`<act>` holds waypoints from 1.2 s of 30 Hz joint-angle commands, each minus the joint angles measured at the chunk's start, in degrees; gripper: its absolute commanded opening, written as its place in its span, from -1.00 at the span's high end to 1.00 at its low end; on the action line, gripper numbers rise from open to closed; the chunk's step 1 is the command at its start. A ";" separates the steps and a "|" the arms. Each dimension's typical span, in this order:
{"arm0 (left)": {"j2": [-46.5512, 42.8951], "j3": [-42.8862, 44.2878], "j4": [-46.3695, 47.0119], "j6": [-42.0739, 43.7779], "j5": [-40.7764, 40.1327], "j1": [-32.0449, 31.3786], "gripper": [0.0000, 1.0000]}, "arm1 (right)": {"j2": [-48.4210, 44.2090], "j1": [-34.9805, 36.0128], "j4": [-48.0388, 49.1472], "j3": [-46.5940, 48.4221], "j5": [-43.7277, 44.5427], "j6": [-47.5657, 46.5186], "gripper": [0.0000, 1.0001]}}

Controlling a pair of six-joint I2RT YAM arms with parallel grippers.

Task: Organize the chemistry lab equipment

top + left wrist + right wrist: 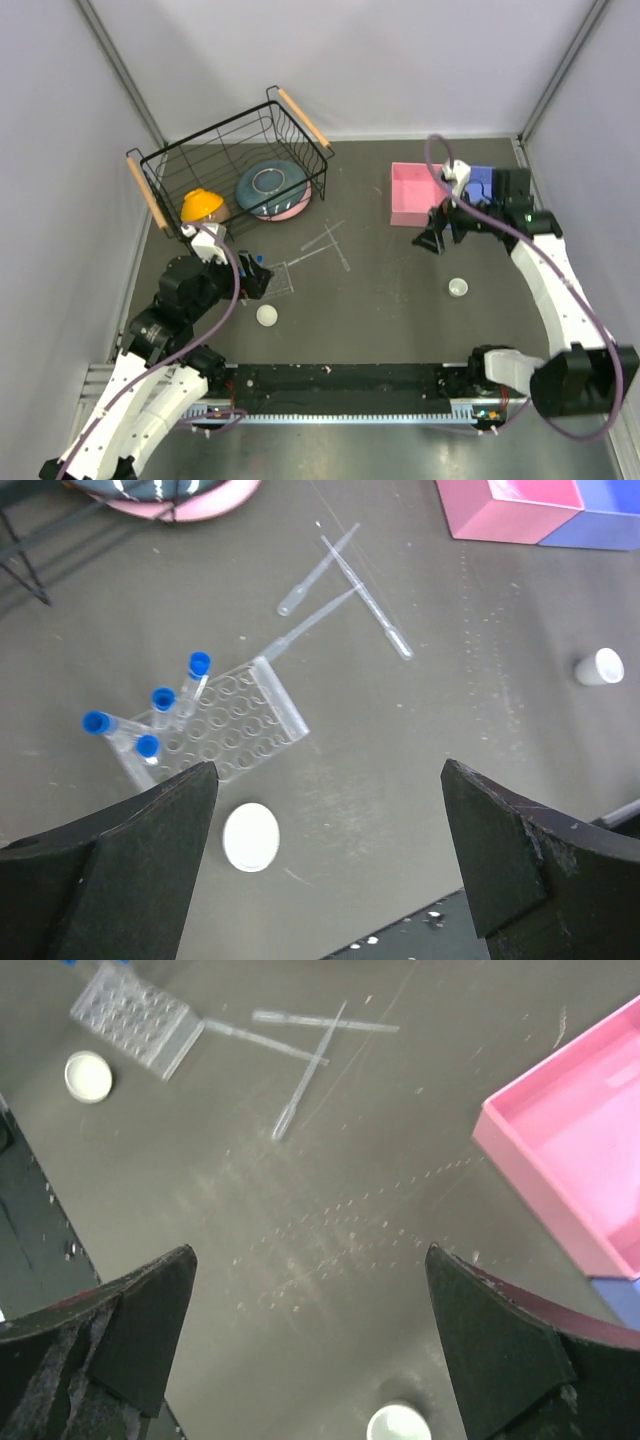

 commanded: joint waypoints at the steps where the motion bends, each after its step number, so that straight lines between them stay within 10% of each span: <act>1: 3.79 3.05 3.84 -12.28 5.26 0.25 -0.98 | -9.20 -0.25 16.15 -12.24 -2.22 2.05 -0.97; 9: 14.86 5.60 6.57 -24.50 5.55 -4.82 -0.97 | -19.50 -3.42 26.15 -24.40 -0.98 6.90 -0.97; 19: 38.74 21.85 -7.57 -33.39 -24.07 -22.60 -0.97 | -19.59 -3.51 25.98 -23.87 2.19 7.25 -0.97; 36: 69.61 42.07 -7.58 -27.07 -15.91 -22.95 -0.92 | -18.97 -3.51 25.89 -24.04 2.71 6.72 -0.97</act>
